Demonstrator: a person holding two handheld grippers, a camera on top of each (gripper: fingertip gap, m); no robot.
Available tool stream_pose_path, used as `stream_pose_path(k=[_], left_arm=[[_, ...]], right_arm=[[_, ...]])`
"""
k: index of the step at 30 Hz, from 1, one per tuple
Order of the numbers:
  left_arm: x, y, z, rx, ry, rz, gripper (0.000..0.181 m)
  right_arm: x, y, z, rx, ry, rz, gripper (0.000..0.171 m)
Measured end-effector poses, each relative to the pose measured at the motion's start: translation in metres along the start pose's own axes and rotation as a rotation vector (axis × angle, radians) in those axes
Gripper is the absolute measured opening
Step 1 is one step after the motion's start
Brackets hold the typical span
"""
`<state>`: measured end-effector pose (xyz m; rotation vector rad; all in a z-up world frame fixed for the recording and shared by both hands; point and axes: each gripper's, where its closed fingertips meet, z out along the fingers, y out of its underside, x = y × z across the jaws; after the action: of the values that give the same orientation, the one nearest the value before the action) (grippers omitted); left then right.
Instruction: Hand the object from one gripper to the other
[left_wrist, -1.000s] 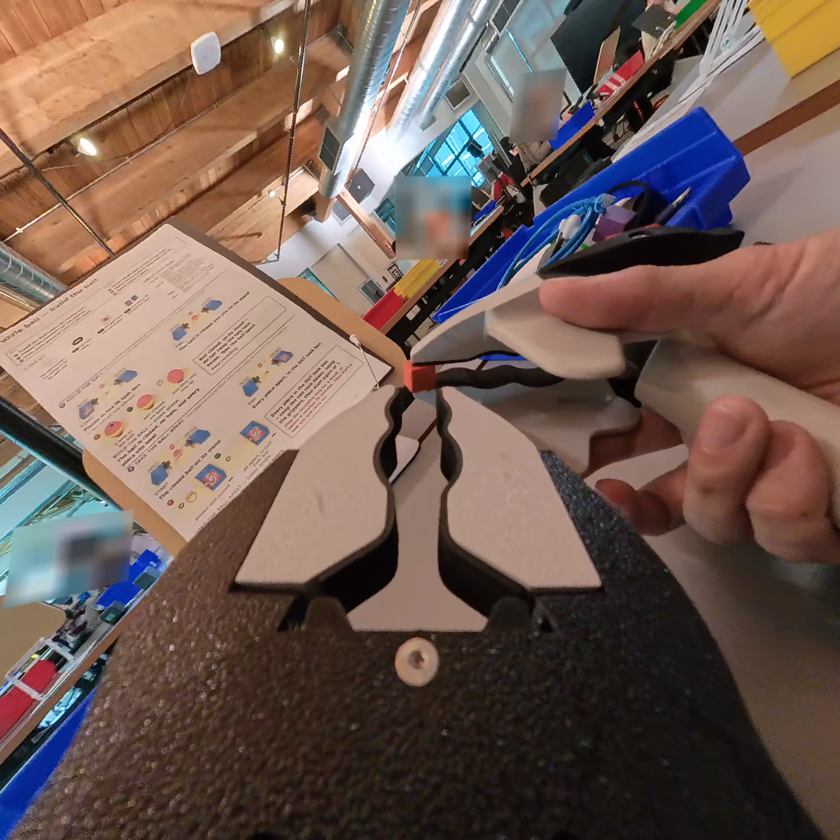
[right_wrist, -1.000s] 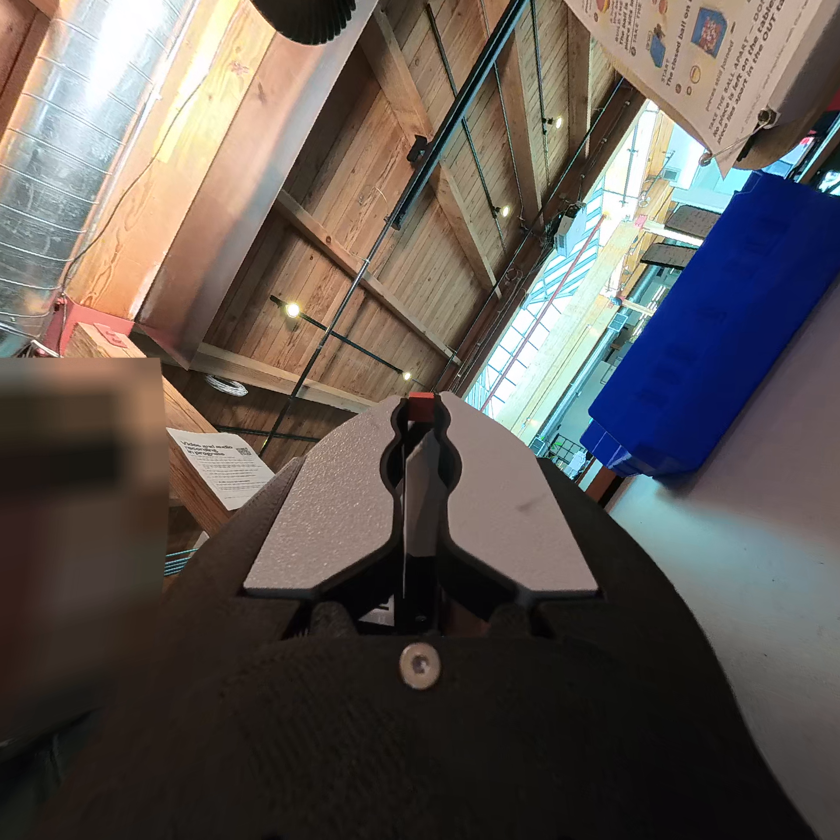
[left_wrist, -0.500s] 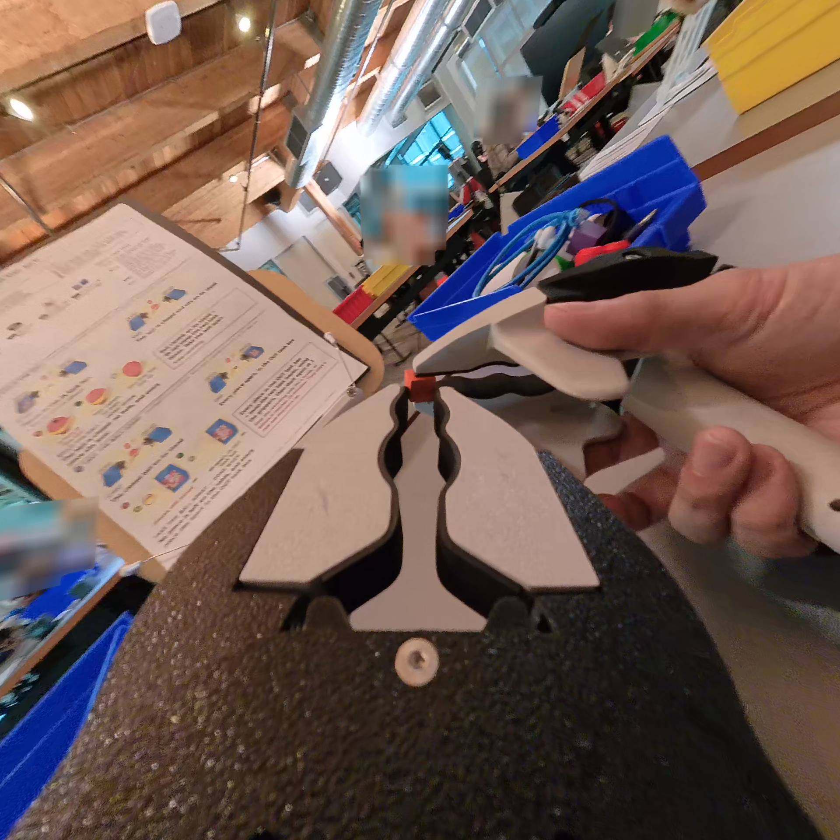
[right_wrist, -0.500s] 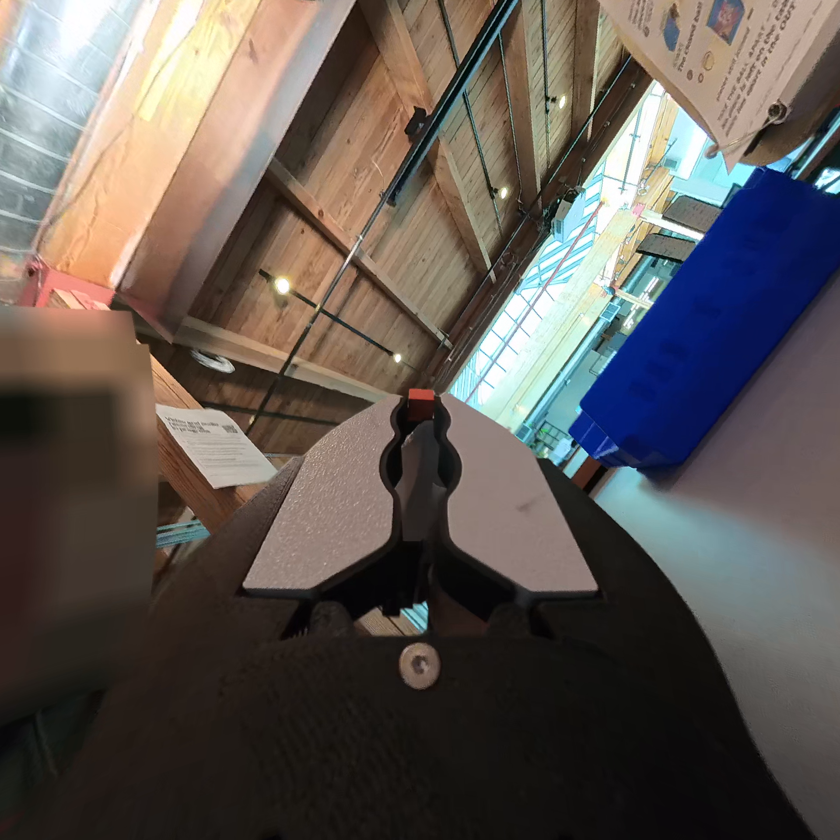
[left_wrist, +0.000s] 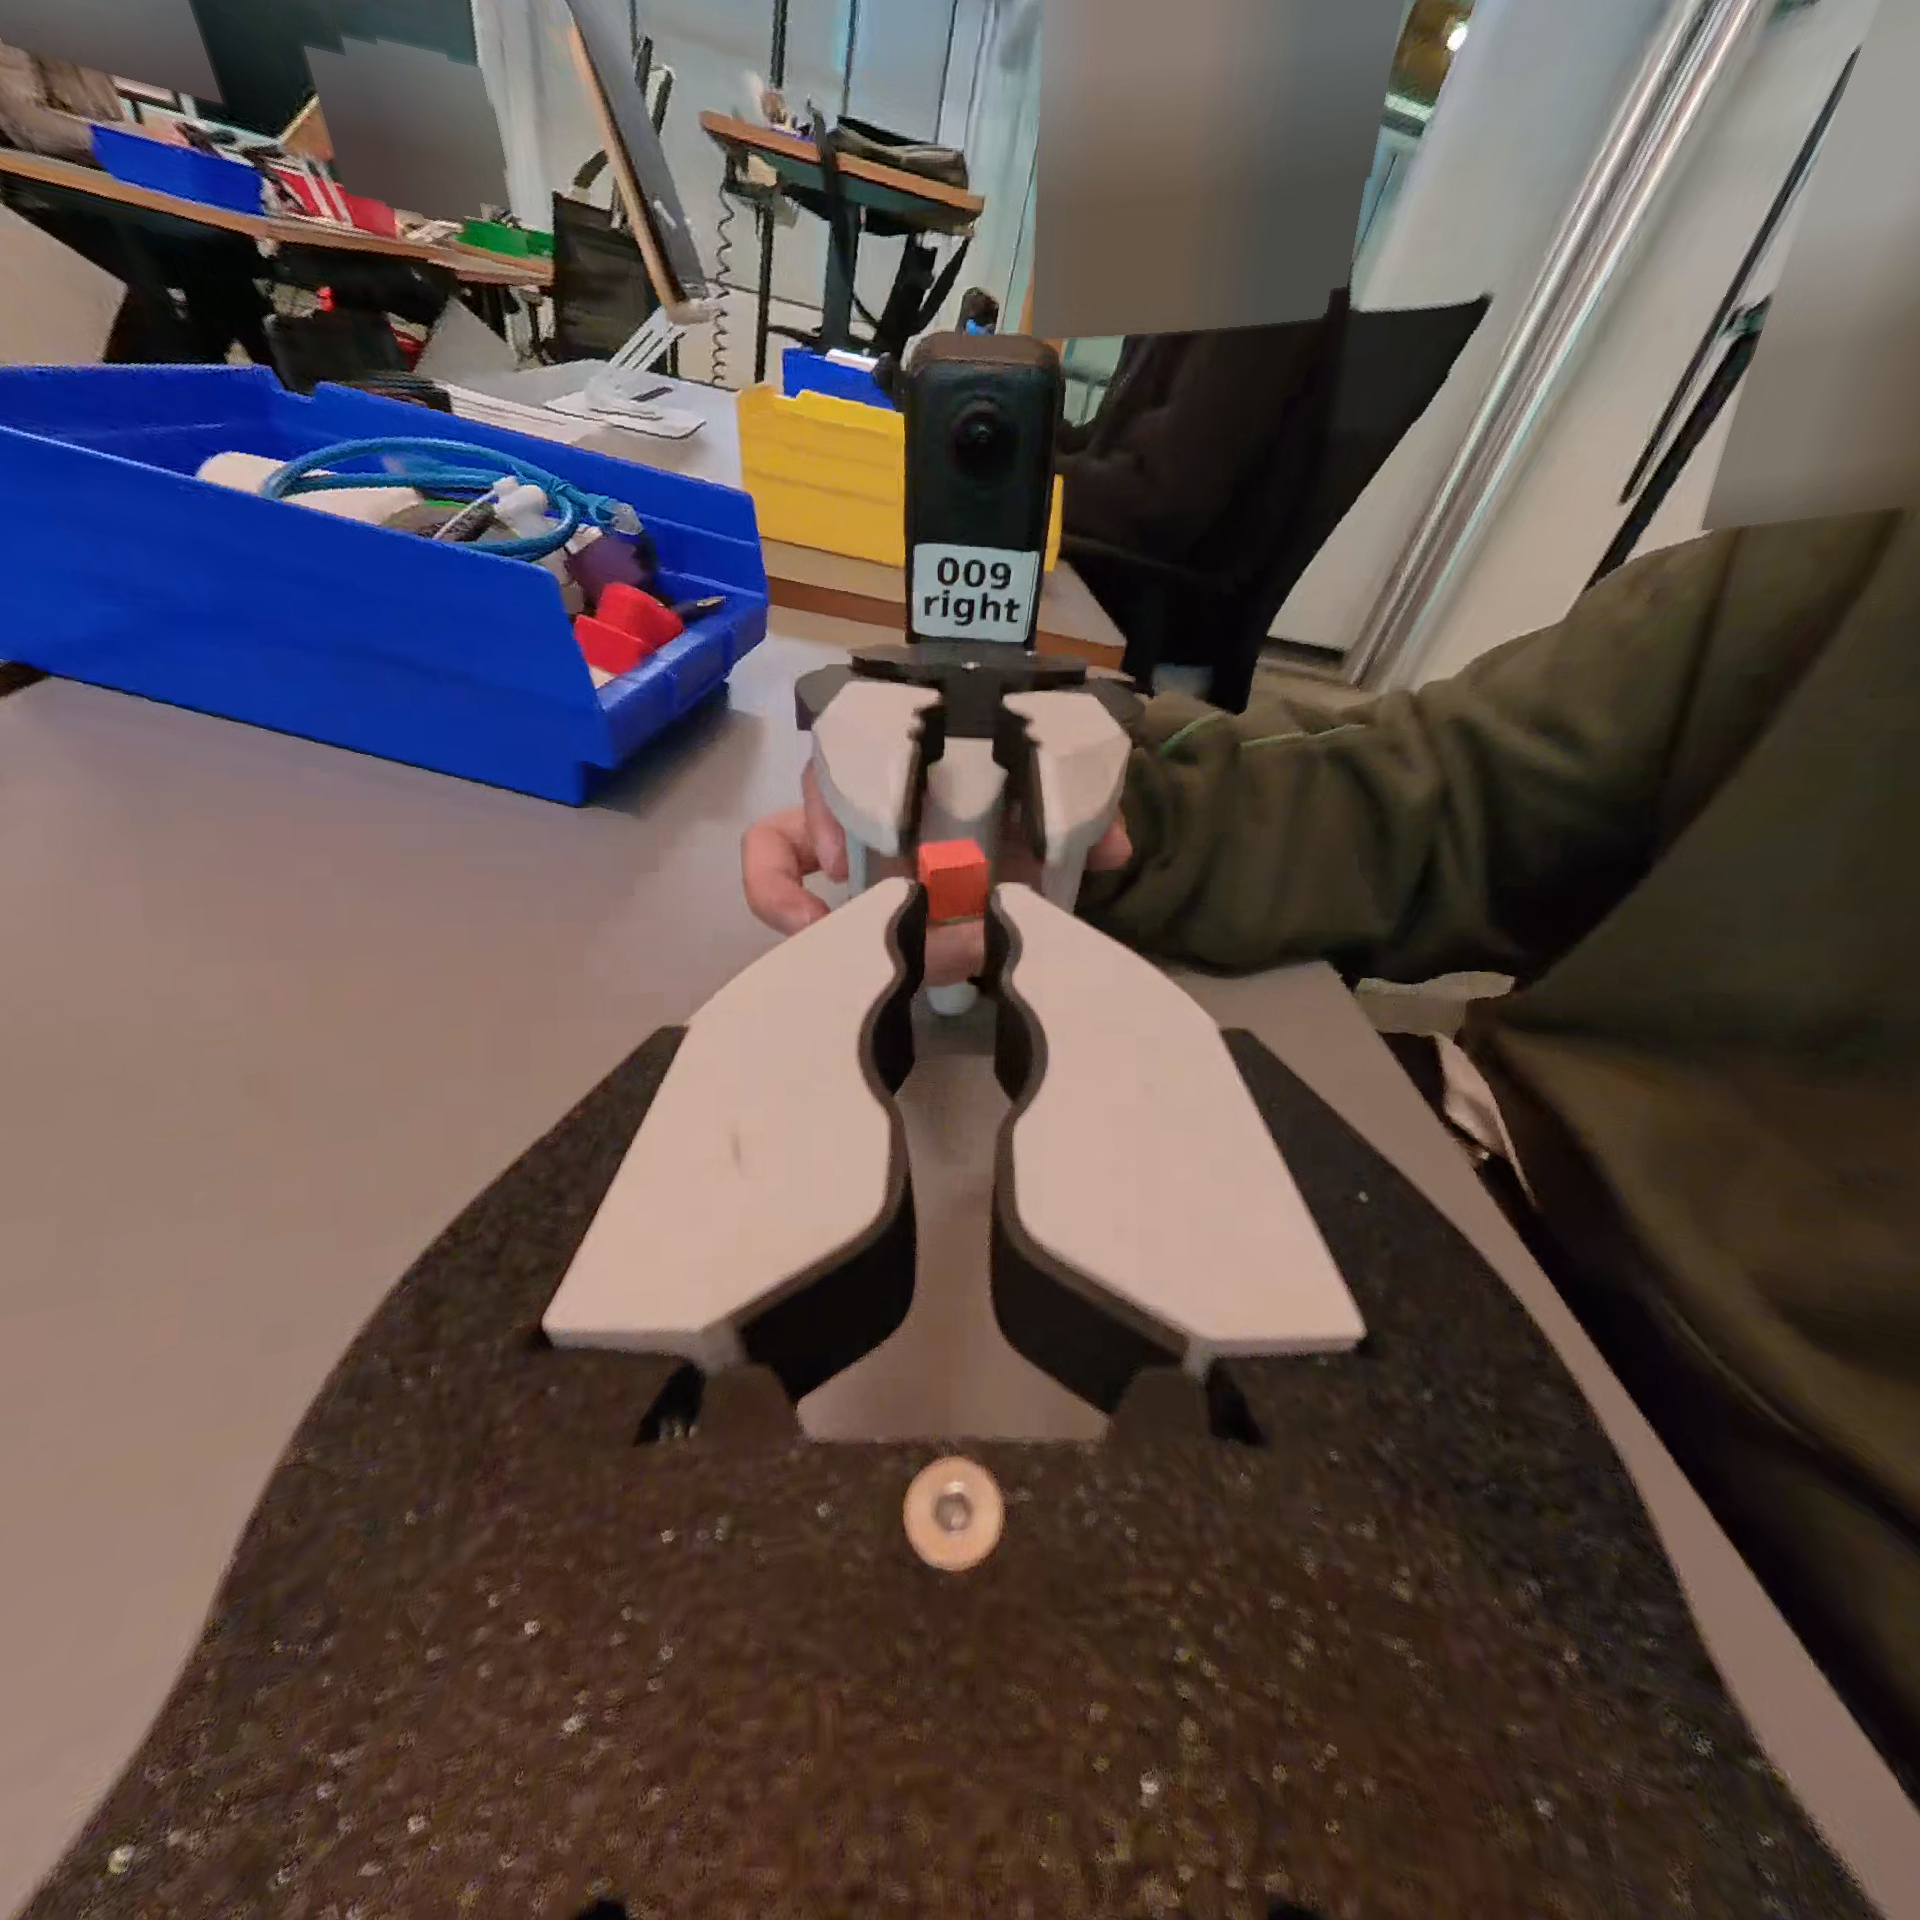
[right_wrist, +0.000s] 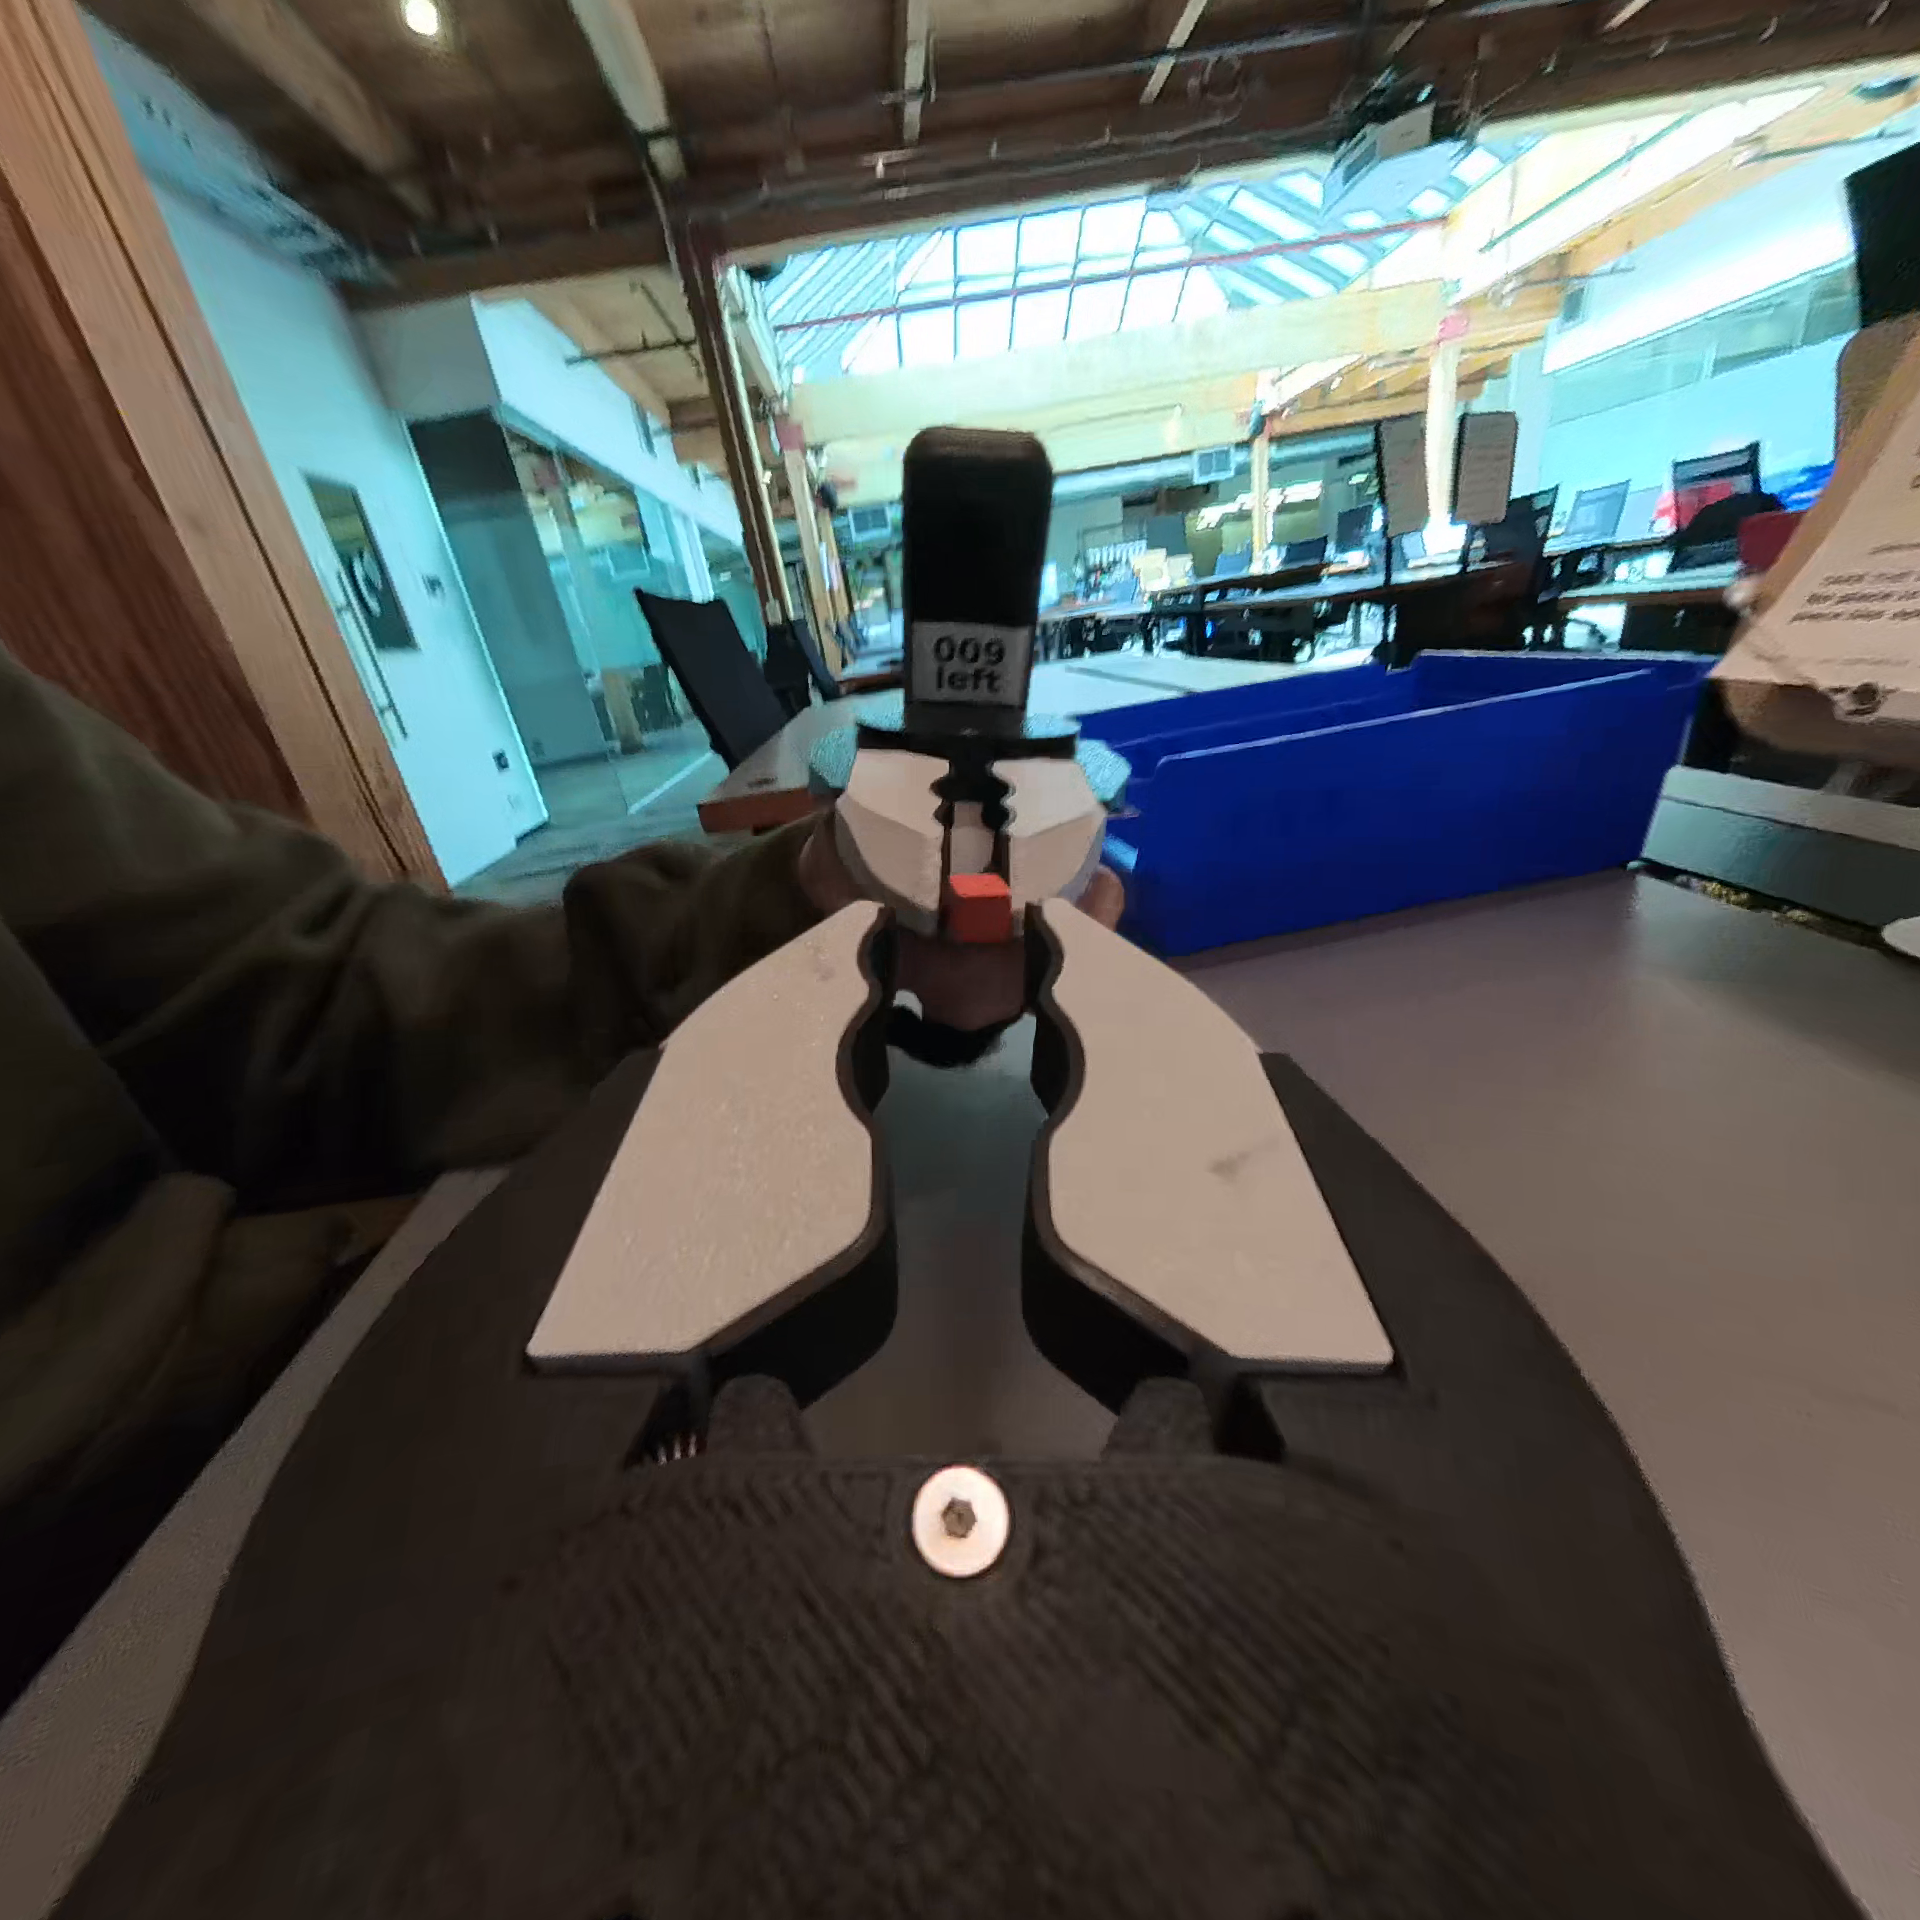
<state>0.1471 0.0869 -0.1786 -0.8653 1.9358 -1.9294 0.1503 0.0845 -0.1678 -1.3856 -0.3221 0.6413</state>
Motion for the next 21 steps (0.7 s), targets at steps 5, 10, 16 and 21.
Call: stream_pose_path(k=[5,10,16,21], left_arm=[[0.0066,0.0031,0.0004,-0.01,0.05,-0.005,0.01],[0.006,0.0071,0.004,-0.031,0.042,0.004,0.01],[0.0051,0.0076,0.0048,-0.034,0.037,0.002,0.01],[0.0042,0.0086,0.0051,-0.036,0.036,-0.008,0.01]], right_arm=[[-0.0059,0.003,0.0044,0.001,-0.028,0.022,0.019],[-0.0011,0.0028,0.002,0.006,-0.017,0.053,0.015],[-0.0021,0.0067,0.0034,-0.025,-0.017,0.037,0.01],[-0.001,0.0074,0.0036,-0.031,-0.014,0.038,0.01]])
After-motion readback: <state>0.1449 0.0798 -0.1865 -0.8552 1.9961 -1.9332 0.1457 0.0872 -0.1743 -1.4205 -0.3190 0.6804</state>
